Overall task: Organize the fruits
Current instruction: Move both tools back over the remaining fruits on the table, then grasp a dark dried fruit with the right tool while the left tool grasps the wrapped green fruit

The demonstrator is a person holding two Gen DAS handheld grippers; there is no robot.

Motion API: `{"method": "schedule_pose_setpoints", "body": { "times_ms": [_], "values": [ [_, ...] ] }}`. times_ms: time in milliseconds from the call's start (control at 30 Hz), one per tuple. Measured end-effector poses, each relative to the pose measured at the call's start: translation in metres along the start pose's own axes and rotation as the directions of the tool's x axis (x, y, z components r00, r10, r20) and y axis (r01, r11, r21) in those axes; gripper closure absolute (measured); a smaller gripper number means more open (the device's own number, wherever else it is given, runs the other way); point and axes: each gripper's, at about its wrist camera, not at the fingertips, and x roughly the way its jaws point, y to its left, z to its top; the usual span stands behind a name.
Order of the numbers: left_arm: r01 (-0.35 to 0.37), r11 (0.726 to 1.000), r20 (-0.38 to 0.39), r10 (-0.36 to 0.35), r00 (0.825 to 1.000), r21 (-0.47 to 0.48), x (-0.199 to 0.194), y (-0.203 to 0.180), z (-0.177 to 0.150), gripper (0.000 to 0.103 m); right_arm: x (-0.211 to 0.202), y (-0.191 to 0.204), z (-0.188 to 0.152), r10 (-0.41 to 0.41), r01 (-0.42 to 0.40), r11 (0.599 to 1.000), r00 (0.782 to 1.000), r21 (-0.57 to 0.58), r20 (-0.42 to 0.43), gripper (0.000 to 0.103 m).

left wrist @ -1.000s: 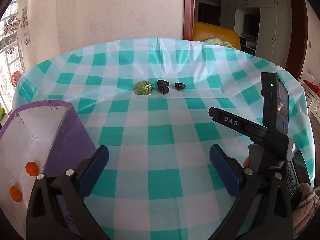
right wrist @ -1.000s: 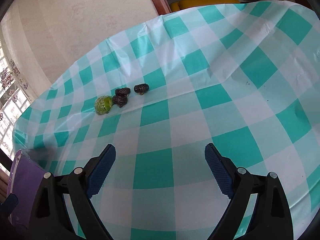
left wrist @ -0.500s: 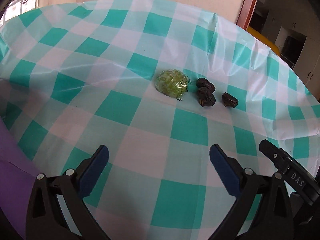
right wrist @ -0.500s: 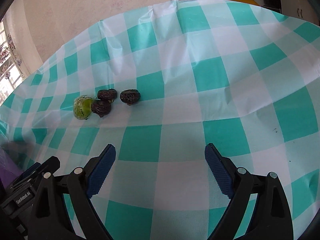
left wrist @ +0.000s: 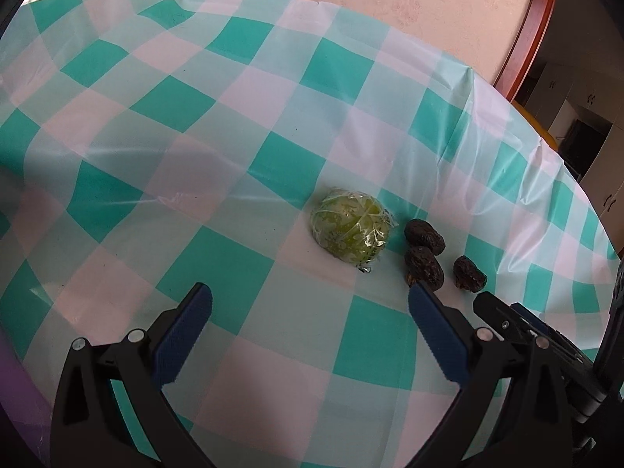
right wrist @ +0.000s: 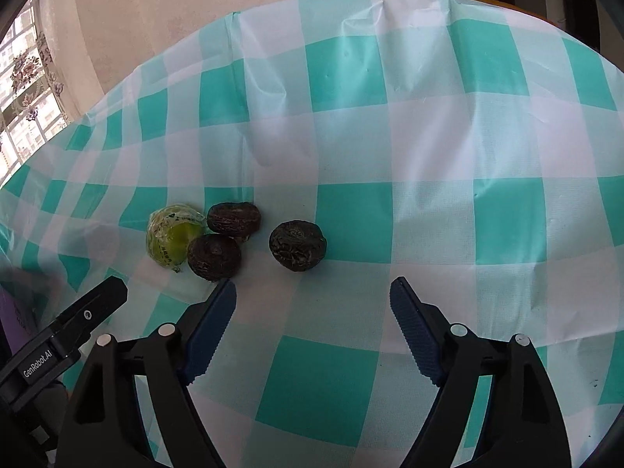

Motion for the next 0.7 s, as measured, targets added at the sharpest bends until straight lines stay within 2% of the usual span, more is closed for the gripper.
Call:
{"method": "schedule_pose_setpoints", "body": {
  "times_ms": [67,200,233,367,400,433,467,600,700],
  "values": [
    [0.0,1.0,0.006,0.0,1.0,-0.013,-0.002,0.002,0.0,0.002,0.01,0.003,0.007,-0.005,0.005,1.0,1.0,-0.007,-0.02,0.036],
    [0.012,1.0,0.004,-0.012,1.0,-0.021,-0.002,0.004,0.001,0.002,0.025,0.009,0.017,-0.032,0.03,0.999,0.998,-0.029,-0.05,0.043],
    [0.015,1.0,0.007,-0.015,1.0,-0.021,-0.003,0.004,0.001,0.002,0.029,0.013,0.019,-0.045,0.043,0.998,0.997,-0.045,-0.063,0.046],
    [0.032,0.999,0.011,-0.031,0.999,-0.034,-0.003,0.007,0.0,0.002,0.038,0.03,0.021,-0.133,0.122,0.984,0.988,-0.129,-0.081,0.05],
    [0.033,0.999,0.011,-0.033,0.999,-0.034,-0.003,0.007,0.0,0.002,0.038,0.033,0.021,-0.137,0.125,0.982,0.988,-0.14,-0.076,0.055],
    [0.034,0.999,0.01,-0.034,0.999,-0.036,-0.003,0.007,0.0,0.002,0.036,0.034,0.02,-0.135,0.124,0.981,0.989,-0.146,-0.068,0.068],
    [0.035,0.999,0.01,-0.035,0.999,-0.038,-0.003,0.007,0.0,0.002,0.035,0.034,0.019,-0.138,0.128,0.982,0.988,-0.141,-0.063,0.068],
    [0.035,0.999,-0.018,-0.035,0.999,-0.032,0.002,0.006,0.001,0.002,0.017,0.018,0.012,-0.082,0.082,0.997,0.996,-0.002,-0.019,0.068],
    [0.052,0.999,-0.091,-0.052,0.994,-0.007,0.011,0.002,0.001,0.002,0.002,-0.003,0.003,0.009,-0.012,0.992,1.0,0.126,0.024,0.068]
  ]
}}
